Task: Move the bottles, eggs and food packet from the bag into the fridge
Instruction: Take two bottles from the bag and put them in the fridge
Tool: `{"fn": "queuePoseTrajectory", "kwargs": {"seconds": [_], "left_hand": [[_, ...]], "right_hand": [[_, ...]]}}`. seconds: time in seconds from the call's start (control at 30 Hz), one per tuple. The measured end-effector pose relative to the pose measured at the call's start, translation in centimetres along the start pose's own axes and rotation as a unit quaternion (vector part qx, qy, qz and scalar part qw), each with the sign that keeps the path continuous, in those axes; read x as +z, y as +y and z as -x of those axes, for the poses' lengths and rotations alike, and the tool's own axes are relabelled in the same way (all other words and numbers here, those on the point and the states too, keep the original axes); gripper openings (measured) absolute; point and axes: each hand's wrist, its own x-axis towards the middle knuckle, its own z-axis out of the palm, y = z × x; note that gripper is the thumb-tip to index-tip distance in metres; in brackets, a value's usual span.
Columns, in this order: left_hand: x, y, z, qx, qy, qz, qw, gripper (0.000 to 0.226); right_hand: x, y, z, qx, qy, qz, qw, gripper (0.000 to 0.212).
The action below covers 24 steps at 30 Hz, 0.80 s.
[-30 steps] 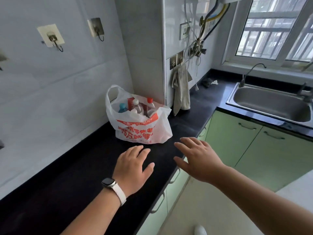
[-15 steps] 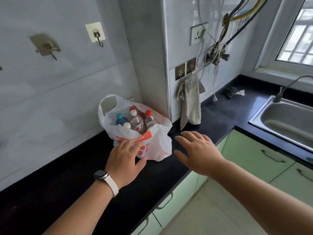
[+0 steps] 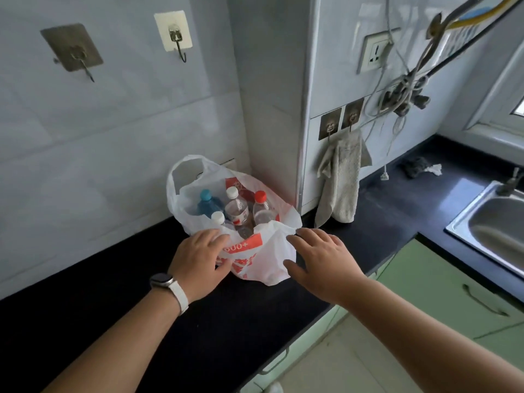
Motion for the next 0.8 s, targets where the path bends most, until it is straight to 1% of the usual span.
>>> {"fn": "queuePoseTrajectory", "kwargs": {"seconds": [0.13,0.23,0.33,0.5,0.57,0.63,0.67,0.73,0.8], "left_hand": [[0.8,-2.6,-2.4,-0.026,0.029,-0.007,0.999,0.057],[1.3,-5.2,-4.0,-0.044,0.019,-0.007,0.999,0.068],[2.4,-7.7,-5.0,-0.025,-0.008,-0.017,1.000,0.077],[3.8,-10.9,-5.8,0.012,-0.041,-0.014,0.999,0.094],[4.3,-11.3,-5.5,0.018,-0.046,-0.001,0.999,0.095],[4.9,-11.7,-5.0,0.027,-0.030,-0.014,0.999,0.092],[5.3,-12.0,-4.8,0.036,-0.017,-0.025,0.999,0.087],[6.2,-12.5,-4.3,0.054,0.001,-0.032,0.998,0.063],[7.0,-12.5,-3.9,0.070,0.021,-0.009,0.997,0.035]], "right_hand": [[0.0,-0.4,-3.4,-0.014,-0.004,0.014,1.000,0.065],[0.1,-1.0,-6.2,-0.026,-0.005,0.016,1.000,0.062],[0.6,-1.5,-8.8,-0.039,-0.033,0.019,0.998,0.060],[2.7,-1.7,-11.1,-0.039,-0.092,0.024,0.995,0.068],[3.6,-1.4,-11.3,-0.043,-0.113,0.027,0.992,0.071],[4.0,-1.2,-11.6,-0.048,-0.126,0.026,0.991,0.069],[4.3,-1.1,-11.8,-0.050,-0.129,0.020,0.990,0.065],[4.9,-0.8,-12.1,-0.059,-0.125,0.005,0.990,0.052],[5.6,-0.3,-12.2,-0.076,-0.119,-0.002,0.990,0.038]]}}
